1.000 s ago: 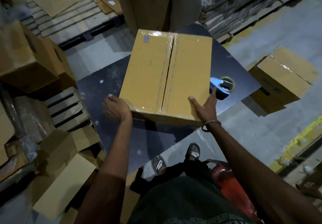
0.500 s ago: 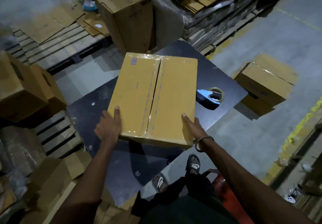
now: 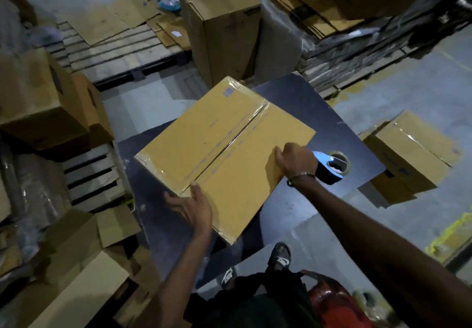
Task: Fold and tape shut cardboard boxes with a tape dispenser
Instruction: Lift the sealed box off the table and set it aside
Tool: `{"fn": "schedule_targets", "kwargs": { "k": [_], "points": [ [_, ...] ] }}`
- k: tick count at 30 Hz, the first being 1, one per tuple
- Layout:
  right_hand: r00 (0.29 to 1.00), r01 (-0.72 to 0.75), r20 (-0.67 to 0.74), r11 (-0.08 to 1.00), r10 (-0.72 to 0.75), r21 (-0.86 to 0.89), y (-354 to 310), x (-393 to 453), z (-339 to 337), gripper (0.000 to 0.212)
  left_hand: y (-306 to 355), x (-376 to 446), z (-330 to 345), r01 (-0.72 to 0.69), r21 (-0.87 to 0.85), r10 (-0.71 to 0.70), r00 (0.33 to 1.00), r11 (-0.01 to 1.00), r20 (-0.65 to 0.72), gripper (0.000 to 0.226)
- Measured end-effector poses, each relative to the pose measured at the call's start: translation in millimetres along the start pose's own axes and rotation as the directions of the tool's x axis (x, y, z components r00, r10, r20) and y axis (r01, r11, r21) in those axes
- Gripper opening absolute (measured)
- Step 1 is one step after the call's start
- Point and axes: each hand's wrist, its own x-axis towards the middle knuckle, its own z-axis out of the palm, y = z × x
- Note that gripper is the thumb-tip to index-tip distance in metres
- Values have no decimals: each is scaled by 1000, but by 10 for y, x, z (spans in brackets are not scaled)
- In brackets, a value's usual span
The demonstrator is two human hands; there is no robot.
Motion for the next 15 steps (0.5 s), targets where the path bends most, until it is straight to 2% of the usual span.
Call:
{"fn": "schedule_targets", "kwargs": {
  "k": [2,3,5,7,9,10,12,15],
  "points": [
    [996,91,-16,994,-92,-55,-34,431,-79,38,-136,-56,50,56,-56,-54,998,997,43,89],
    [991,133,-15,989,-134,-65,-53,620,-115,37,-169,-42,54,51,-57,-48,997,997,57,90],
    [989,147,19,986,-146,-74,-123,938,-136,53,-186,4,29,8,-29,-6,998,1000,59,87],
    [987,46,154,999,-48,17,-228,1136,-95,74,-176,50,-11,-38,-20,39,998,999,48,80],
    [957,-42,289,994,11,103,-330,1237,-38,84,-83,120,-49,-57,-31,58,998,998,38,73],
    [951,-45,311,993,8,111,-381,1261,-37,86,-3,163,-54,-42,-28,42,999,999,24,67],
    [964,-15,264,992,-18,122,-512,1298,-121,87,181,289,-77,-34,-2,34,999,999,-1,59],
    [992,36,113,987,-54,158,-701,1406,-469,83,453,496,-125,-97,27,96,995,995,21,63]
  ]
}}
